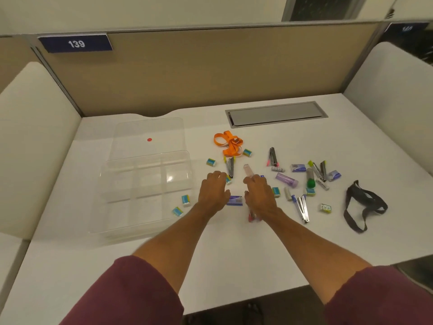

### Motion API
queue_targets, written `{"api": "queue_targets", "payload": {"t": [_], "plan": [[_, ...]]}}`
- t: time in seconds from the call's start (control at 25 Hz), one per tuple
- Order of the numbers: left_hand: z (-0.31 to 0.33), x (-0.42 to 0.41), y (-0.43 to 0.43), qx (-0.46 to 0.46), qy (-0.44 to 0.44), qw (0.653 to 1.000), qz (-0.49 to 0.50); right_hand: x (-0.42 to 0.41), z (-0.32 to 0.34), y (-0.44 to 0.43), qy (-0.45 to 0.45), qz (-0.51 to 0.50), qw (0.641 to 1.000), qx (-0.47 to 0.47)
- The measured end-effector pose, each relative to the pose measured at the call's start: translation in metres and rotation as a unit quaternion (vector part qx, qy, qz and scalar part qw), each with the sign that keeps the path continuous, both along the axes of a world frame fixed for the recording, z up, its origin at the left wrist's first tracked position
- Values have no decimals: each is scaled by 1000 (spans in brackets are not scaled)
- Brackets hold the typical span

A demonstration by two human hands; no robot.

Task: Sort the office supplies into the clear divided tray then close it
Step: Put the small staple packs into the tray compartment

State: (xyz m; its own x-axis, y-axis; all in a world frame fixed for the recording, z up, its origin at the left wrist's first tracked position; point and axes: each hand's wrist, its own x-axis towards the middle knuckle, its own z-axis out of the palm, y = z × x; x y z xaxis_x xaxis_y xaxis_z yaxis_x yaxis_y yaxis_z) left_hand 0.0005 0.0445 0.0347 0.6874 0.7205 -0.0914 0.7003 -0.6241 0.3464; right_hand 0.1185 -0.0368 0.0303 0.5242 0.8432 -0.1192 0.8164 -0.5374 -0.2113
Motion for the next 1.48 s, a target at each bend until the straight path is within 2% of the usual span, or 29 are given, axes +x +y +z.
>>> {"api": "queue_targets", "payload": {"t": [0.2,0.4,0.84,1.0,1.24,1.48], "plan": [[-22,32,-14,-41,35,998,27,62,-22,-31,14,-23,999,-18],[-37,46,-10,-45,53,995,66,89,-39,-39,19,8,998,-54],[-54,68,15,-88,64,988,111,119,-50,-26,20,8,1000,-18],[-55,72,17,-59,71,987,129,125,-49,-21,28,10,1000,-7],[-45,62,15,-59,6,990,131,119,-26,9,49,52,997,12],[-8,19,21,-56,-60,983,166,49,9,59,103,125,984,71]]}}
